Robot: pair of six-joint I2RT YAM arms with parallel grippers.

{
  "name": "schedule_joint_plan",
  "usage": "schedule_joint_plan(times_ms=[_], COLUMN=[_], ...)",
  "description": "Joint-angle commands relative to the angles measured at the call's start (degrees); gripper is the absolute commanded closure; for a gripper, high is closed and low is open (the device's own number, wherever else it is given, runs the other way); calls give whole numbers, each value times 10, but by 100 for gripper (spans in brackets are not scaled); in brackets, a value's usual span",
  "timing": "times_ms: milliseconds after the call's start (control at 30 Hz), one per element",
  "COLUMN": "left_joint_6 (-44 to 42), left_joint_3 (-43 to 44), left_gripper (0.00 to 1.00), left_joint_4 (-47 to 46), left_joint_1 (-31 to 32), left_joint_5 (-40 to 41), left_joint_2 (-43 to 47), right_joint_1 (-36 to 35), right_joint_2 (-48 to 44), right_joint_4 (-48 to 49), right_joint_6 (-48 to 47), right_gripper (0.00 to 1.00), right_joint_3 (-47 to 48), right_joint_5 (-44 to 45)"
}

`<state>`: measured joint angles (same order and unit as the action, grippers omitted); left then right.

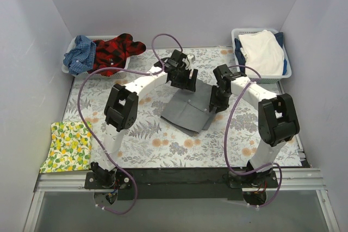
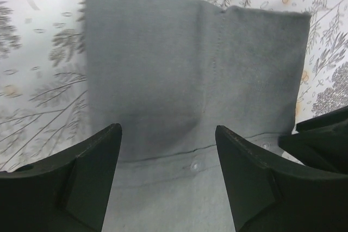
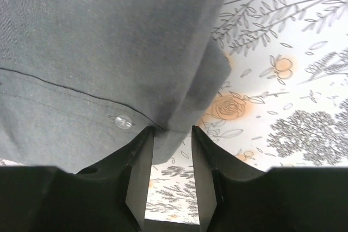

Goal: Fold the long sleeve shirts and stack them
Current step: Fold the shirt

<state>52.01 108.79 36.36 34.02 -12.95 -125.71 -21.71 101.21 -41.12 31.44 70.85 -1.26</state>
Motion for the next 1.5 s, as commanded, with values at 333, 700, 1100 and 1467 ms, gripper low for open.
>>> schedule_joint_plan(times_ms=[333, 700, 1100, 1467], left_joint_6=[4, 98, 83, 95], left_joint_3=[6, -7, -45, -42], left_gripper=[30, 26, 24, 22], left_joint_4=[-42, -74, -60, -56], left_joint_1=[18, -54, -85, -105], left_joint_5=[-32, -10, 43, 73], left_joint_2=[-58, 57, 105, 104], right_joint_1=[-56, -164, -193, -194], right_joint_2=[-80, -30, 189, 143], right_joint_4=[17, 69, 65, 51], right_joint_6=[-121, -164, -161, -186], right_gripper=[59, 59, 60, 61], right_joint_3=[74, 91, 234, 98], right_joint_5=[-33, -84, -125, -104])
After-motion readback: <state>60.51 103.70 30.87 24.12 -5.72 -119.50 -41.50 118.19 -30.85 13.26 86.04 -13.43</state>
